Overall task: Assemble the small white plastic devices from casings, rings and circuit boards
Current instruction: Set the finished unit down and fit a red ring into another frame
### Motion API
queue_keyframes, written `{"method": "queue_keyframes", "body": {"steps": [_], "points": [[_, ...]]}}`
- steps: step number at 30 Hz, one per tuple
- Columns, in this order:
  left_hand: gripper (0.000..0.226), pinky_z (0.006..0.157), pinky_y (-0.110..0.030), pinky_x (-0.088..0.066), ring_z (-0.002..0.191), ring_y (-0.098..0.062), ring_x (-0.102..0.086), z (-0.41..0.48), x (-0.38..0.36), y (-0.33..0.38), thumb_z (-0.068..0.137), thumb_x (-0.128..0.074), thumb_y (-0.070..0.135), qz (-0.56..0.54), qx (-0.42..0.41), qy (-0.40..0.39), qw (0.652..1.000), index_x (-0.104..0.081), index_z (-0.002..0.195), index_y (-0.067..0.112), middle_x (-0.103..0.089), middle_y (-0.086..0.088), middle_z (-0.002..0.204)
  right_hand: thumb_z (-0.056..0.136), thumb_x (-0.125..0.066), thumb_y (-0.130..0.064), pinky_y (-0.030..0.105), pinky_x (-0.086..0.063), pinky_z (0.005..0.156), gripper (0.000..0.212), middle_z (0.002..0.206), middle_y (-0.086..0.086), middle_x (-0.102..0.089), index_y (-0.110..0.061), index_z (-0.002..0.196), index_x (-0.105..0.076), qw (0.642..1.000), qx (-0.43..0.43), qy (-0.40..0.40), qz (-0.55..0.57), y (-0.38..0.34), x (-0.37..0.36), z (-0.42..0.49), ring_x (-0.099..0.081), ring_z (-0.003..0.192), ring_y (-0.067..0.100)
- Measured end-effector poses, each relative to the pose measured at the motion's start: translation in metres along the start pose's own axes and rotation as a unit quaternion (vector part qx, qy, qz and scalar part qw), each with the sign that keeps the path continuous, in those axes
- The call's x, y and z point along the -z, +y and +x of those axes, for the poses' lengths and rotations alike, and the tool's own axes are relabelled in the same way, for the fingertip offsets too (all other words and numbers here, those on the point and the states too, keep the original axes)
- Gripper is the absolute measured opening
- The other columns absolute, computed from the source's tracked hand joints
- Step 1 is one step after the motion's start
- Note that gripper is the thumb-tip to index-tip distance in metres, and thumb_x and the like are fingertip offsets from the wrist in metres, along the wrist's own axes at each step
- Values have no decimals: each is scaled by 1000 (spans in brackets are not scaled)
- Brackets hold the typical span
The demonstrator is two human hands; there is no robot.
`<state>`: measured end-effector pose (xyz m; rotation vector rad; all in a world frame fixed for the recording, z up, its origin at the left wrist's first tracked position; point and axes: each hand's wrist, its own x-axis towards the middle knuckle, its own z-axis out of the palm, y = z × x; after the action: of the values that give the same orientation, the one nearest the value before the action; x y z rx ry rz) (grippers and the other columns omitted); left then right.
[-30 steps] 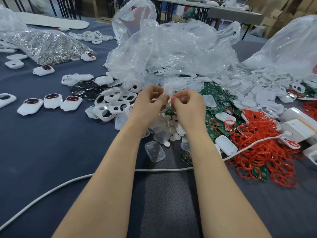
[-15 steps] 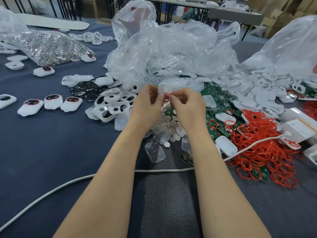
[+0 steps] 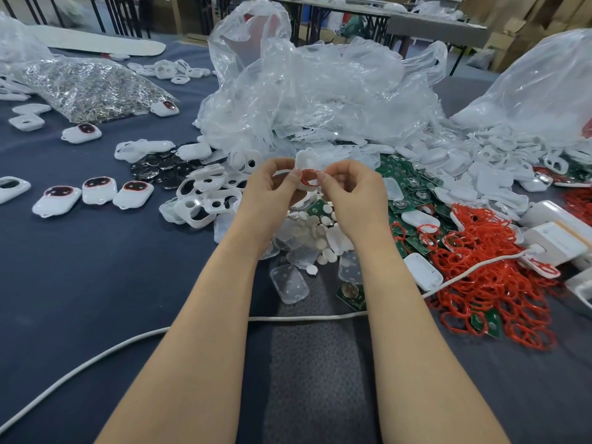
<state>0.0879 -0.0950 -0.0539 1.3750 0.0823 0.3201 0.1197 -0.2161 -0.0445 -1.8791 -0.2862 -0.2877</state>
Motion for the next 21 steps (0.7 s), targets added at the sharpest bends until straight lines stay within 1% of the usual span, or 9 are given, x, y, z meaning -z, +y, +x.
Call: {"method": "queue_keyframes", "body": {"steps": [3,5,8,11,12,15,21], "points": [[12,80,-18,-55,83,-9,-68,0,0,1,98,-51,10,-1,11,4,1000,-57,109,9,-70,-4,92,86,-67,-10,37,-55,76,13,71,-2,-60,-19,79,-61,1000,-5,-6,3,0,1,1,-60,74,21],[12,82,-20,-55,86,-11,-68,-1,0,1,98,-51,10,-3,16,5,1000,-57,109,9,-70,-5,94,86,-67,-10,35,-54,75,10,71,-1,-60,-16,81,-62,1000,-3,-5,-4,1,1,1,-59,73,19],[12,82,-20,-55,87,-12,-70,-1,0,1,98,-53,13,3,13,4,1000,-58,109,10,-72,-5,95,87,-66,-13,27,-51,70,4,72,-1,-61,-14,83,-65,1000,9,2,-23,2,-1,0,-57,71,15],[11,87,-27,-55,92,-13,-70,-1,1,1,93,-62,19,28,7,-5,1000,-60,104,15,-73,-4,97,87,-66,-15,15,-44,64,6,69,-8,-58,-16,82,-64,998,26,18,-48,2,-2,-2,-53,68,8],[12,90,-30,-55,94,-14,-70,-1,1,0,91,-65,20,35,7,-7,999,-60,102,17,-73,-4,99,88,-66,-16,14,-43,63,6,69,-9,-57,-16,82,-63,998,29,21,-55,1,-3,-2,-53,68,8],[15,93,-34,-54,96,-16,-70,0,2,-1,88,-68,17,45,9,-6,999,-60,100,20,-74,-5,98,89,-64,-17,19,-45,67,6,71,-7,-58,-16,83,-62,997,32,18,-62,1,-4,-3,-54,71,10],[14,91,-32,-55,95,-15,-70,1,3,-1,89,-67,15,53,1,-12,999,-60,98,22,-73,-2,96,89,-65,-16,21,-45,68,6,73,-4,-58,-16,84,-62,998,25,8,-58,2,-3,-1,-54,72,12]]}}
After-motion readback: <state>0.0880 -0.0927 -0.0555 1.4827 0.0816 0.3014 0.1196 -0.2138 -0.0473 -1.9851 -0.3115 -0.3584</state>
